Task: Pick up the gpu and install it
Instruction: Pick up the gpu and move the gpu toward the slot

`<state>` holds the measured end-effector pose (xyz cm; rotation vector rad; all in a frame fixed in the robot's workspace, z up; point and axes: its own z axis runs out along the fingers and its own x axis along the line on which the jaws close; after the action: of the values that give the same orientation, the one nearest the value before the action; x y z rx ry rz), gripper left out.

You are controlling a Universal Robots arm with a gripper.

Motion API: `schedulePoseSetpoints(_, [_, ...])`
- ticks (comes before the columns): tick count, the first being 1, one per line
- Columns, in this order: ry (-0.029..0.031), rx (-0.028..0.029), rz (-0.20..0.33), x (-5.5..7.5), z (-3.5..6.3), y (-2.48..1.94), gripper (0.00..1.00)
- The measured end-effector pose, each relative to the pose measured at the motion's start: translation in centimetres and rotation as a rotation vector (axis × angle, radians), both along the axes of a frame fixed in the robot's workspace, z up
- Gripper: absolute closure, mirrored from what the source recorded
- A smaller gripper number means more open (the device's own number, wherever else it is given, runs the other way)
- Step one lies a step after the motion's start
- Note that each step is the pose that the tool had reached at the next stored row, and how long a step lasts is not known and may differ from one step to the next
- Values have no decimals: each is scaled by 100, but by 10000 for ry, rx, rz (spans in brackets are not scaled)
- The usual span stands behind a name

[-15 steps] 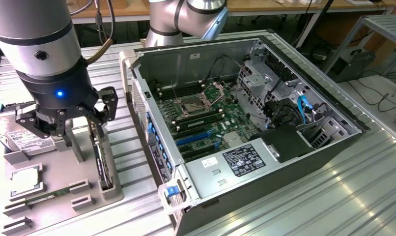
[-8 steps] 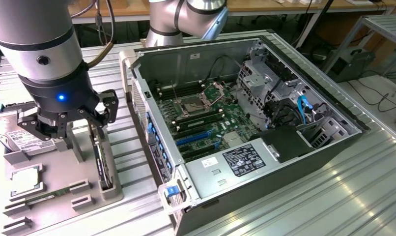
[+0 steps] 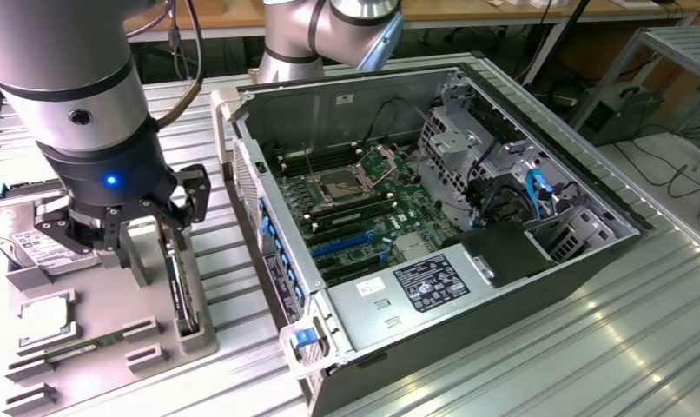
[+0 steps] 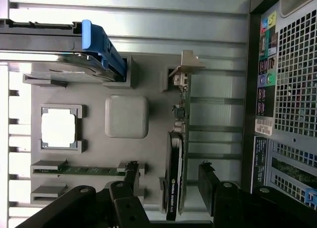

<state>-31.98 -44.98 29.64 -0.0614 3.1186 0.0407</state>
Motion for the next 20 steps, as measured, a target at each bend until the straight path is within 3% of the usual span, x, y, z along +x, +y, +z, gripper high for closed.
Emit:
schedulePoseSetpoints(11, [9,1,-6,0,-98,-36,40])
schedulePoseSetpoints(20, [-12,-6,-64,1,-148,-38,40])
